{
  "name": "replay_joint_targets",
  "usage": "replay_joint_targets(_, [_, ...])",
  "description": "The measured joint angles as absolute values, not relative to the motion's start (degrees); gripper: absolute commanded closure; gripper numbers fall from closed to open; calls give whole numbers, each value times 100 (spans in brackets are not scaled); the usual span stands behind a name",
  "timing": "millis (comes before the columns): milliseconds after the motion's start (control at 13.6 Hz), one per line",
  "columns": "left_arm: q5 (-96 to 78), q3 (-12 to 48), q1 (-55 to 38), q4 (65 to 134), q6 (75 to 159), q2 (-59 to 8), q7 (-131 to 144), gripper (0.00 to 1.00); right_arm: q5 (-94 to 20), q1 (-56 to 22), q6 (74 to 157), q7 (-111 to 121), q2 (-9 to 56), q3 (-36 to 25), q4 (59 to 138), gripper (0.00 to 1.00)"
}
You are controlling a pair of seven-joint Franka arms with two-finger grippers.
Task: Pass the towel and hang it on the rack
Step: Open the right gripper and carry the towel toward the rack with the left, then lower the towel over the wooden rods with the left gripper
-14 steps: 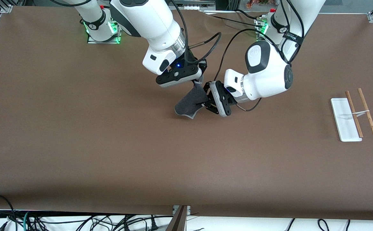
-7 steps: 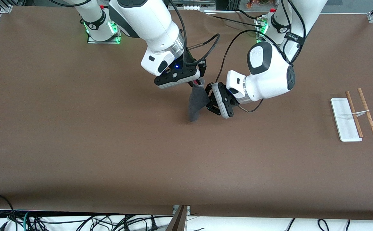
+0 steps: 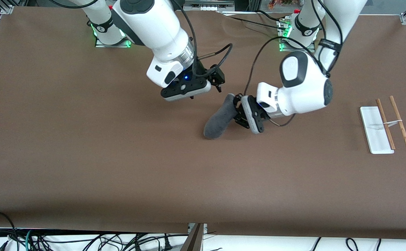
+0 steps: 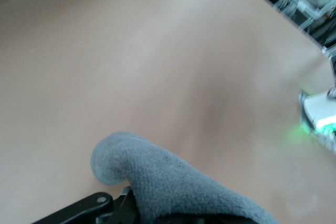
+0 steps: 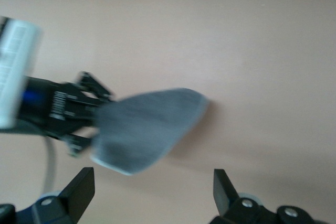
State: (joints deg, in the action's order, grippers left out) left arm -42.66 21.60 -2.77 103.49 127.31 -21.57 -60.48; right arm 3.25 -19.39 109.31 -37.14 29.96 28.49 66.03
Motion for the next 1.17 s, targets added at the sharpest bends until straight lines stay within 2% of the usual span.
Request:
replay_joint_targets(294, [-2897,2036,148,10162,11846,-2151,-6092,100,328,-1173,10282,-2605,2892,2820,6536,0])
replay_joint_targets(661, [-864,1874,1168,9288,10215,-2116,-6118,100,661,-373,9537,-1534,2818,2667,6493,0])
replay_joint_targets(881, [56,1858,1884,9022,9767,-2108,-6358,100,668,-123,9253,-800,2498,2000,6483,0])
replay_joint_targets(1174, [742,1797,2923,8932,9740,-2145,-7043,100,666,210,8716,397,2150,1207,6578,0])
